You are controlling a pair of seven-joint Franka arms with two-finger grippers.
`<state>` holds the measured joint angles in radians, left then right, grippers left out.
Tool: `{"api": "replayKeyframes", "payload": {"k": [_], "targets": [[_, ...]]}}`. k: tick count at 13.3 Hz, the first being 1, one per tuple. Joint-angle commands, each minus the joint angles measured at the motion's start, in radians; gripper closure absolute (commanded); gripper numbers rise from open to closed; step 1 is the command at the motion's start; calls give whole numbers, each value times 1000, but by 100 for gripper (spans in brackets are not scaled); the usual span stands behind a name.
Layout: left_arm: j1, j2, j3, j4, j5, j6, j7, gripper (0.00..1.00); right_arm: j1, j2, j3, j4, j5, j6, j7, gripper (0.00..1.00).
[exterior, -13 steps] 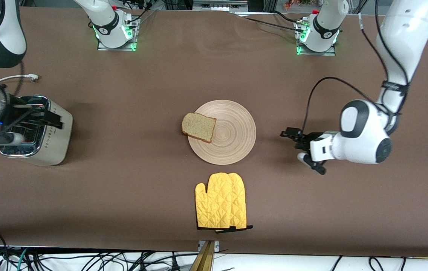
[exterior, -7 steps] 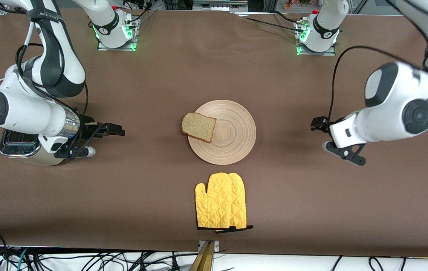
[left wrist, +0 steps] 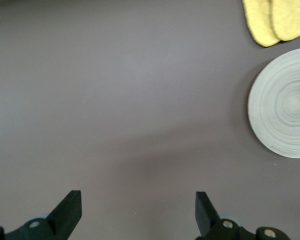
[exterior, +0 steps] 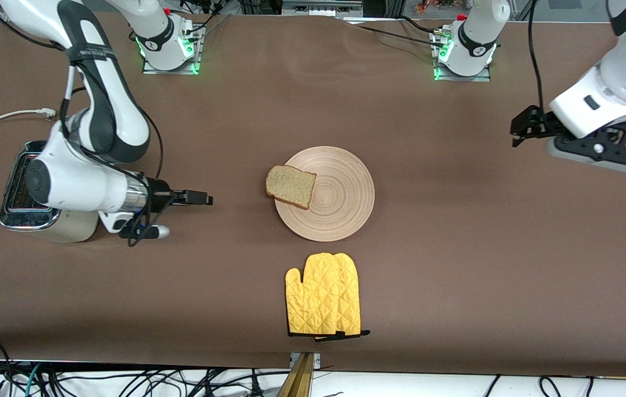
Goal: Move plate and put bread in toaster
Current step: 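Release the plate and raise the left gripper while the right gripper reaches out, then move the right gripper to the bread slice and grasp it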
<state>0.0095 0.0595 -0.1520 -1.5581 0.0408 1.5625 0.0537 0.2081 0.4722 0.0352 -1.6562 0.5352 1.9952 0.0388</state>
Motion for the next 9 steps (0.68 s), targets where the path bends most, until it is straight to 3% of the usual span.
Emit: {"api": "replayKeyframes", "payload": {"k": [1, 5, 9], "targets": [[-48, -23, 58, -60, -18, 37, -15, 0, 51, 11, -3, -72, 103, 117, -13, 0], [-45, -7, 60, -40, -18, 34, -15, 0, 117, 52, 14, -142, 176, 260, -29, 0], [-42, -4, 60, -37, -21, 37, -12, 0, 119, 69, 40, -212, 371, 294, -174, 0]]}}
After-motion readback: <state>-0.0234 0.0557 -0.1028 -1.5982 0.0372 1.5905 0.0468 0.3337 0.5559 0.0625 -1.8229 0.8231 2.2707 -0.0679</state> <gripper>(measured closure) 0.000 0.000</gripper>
